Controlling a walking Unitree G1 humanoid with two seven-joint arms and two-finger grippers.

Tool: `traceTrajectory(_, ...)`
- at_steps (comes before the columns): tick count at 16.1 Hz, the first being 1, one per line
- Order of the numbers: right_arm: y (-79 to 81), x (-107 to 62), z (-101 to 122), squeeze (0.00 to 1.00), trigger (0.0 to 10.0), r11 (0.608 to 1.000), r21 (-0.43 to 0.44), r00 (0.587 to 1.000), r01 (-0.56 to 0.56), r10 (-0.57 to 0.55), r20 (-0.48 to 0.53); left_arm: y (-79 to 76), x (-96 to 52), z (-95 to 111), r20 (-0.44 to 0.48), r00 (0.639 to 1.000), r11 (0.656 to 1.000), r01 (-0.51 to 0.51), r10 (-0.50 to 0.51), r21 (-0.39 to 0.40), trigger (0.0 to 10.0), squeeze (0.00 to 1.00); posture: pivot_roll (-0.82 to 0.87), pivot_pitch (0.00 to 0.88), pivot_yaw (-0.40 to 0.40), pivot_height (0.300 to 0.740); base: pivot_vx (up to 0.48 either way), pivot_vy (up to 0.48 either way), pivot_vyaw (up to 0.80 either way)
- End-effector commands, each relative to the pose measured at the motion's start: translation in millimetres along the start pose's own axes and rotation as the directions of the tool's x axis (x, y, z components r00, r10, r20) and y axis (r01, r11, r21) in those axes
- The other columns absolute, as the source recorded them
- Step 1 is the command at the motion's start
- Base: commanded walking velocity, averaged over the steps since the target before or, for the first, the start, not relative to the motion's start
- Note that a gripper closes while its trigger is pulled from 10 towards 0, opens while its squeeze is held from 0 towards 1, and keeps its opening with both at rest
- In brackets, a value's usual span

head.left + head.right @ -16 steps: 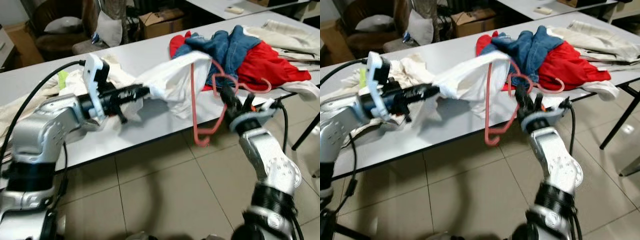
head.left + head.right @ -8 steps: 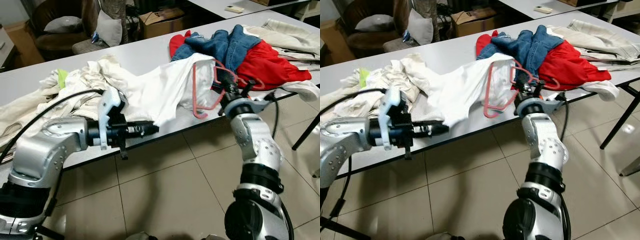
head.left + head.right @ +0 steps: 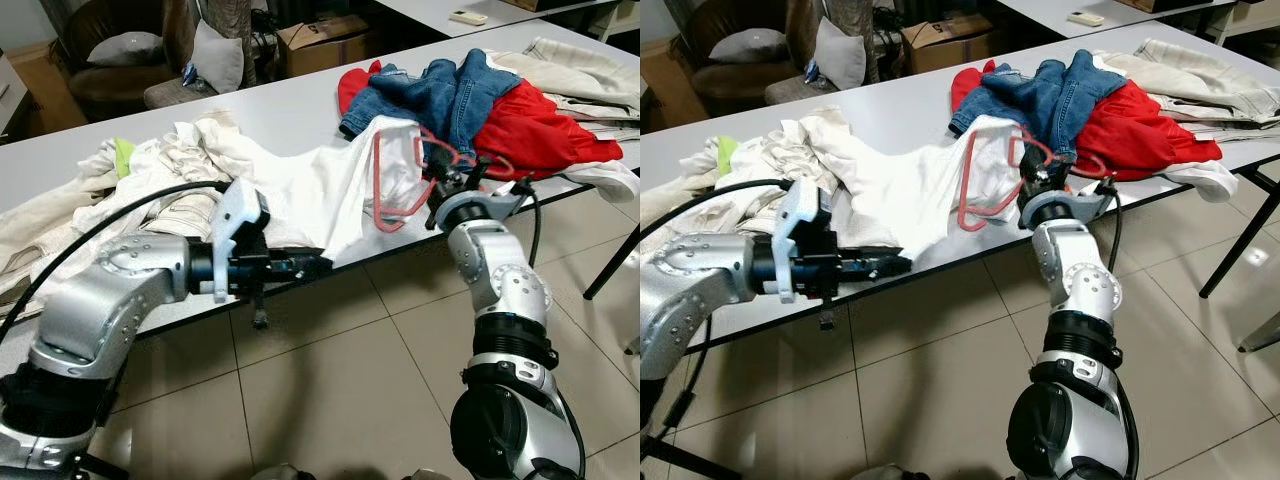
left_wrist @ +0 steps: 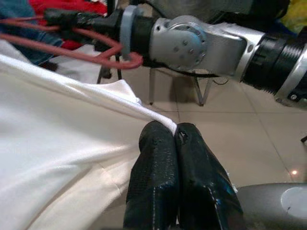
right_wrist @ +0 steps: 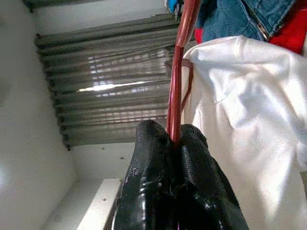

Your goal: Hang hanger

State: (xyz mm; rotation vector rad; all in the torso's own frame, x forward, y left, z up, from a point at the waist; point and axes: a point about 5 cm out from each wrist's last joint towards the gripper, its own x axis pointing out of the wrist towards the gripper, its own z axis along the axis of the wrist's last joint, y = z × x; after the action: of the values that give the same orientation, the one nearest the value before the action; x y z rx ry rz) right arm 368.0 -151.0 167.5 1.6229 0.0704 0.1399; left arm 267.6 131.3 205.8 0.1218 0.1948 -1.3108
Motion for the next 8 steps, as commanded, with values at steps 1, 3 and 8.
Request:
traceTrajectory(1,8.6,4.8,2.5,0.00,10.0,1.000,-0.017,0.999,-0.020,0.021,0.030,-6.4,5.3,6.5,0.009,0.999,0.998,0.050,-0.051,0.031,0.0,0.00,-0.09,0.000,0.119,0.740,0.000,0.000,0.00)
traceTrajectory(3,5.9,7.2,-0.9,0.00,10.0,1.000,-0.028,1.000,-0.005,0.006,0.024,-9.8,12.6,9.1,0.023,0.997,0.996,0.079,-0.080,0.037,0.0,0.00,-0.08,0.000,0.118,0.740,0.000,0.000,0.00)
traceTrajectory(8,-1.3,7.2,-2.5,0.00,10.0,0.999,-0.048,0.999,0.023,-0.022,0.027,-6.5,13.4,12.3,0.033,0.997,0.997,0.064,-0.066,0.054,0.0,0.00,-0.08,0.000,0.118,0.740,0.000,0.000,0.00)
